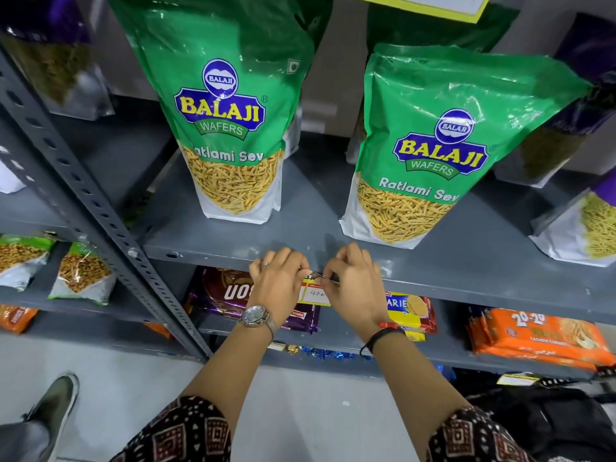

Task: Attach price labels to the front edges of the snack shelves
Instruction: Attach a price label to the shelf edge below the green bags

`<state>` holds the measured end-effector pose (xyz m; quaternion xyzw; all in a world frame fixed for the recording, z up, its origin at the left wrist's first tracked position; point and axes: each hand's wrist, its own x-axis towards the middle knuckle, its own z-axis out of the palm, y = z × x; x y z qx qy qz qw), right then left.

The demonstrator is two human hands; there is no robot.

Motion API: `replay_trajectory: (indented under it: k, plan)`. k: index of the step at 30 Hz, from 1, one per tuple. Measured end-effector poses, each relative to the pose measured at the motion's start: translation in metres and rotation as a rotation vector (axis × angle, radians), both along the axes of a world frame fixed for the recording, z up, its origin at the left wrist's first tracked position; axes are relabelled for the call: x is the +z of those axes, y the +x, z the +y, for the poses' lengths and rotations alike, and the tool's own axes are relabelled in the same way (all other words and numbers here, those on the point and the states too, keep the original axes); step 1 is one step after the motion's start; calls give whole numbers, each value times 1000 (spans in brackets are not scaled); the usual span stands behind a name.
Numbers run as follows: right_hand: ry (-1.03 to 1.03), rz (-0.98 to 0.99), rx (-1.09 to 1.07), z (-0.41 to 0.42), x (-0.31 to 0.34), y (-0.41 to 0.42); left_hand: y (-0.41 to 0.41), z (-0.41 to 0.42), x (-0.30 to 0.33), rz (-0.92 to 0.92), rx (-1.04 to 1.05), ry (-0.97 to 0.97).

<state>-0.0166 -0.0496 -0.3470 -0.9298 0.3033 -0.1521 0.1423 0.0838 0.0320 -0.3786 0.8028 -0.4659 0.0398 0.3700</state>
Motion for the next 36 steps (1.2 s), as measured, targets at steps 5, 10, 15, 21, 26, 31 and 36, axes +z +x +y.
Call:
replay_trajectory:
  k: [5, 10, 15, 21, 26, 31, 36]
  plan:
    - [20, -4, 26, -3, 0, 2, 3, 1, 0, 23, -34, 0]
    - [68, -3, 0, -5, 0, 6, 6, 1, 1, 18, -52, 14]
    - [135, -14, -18, -7, -1, 7, 5, 0, 1, 11, -40, 20]
    - [216, -27, 17, -16, -2, 7, 8, -2, 4, 23, -43, 17]
    - [303, -54, 27, -21, -3, 8, 15, 0, 2, 15, -90, 29]
    - [222, -1, 64, -19, -2, 9, 18, -2, 1, 39, -90, 26]
    - [103, 129, 156, -21, 4, 10, 19, -1, -5, 28, -109, 28]
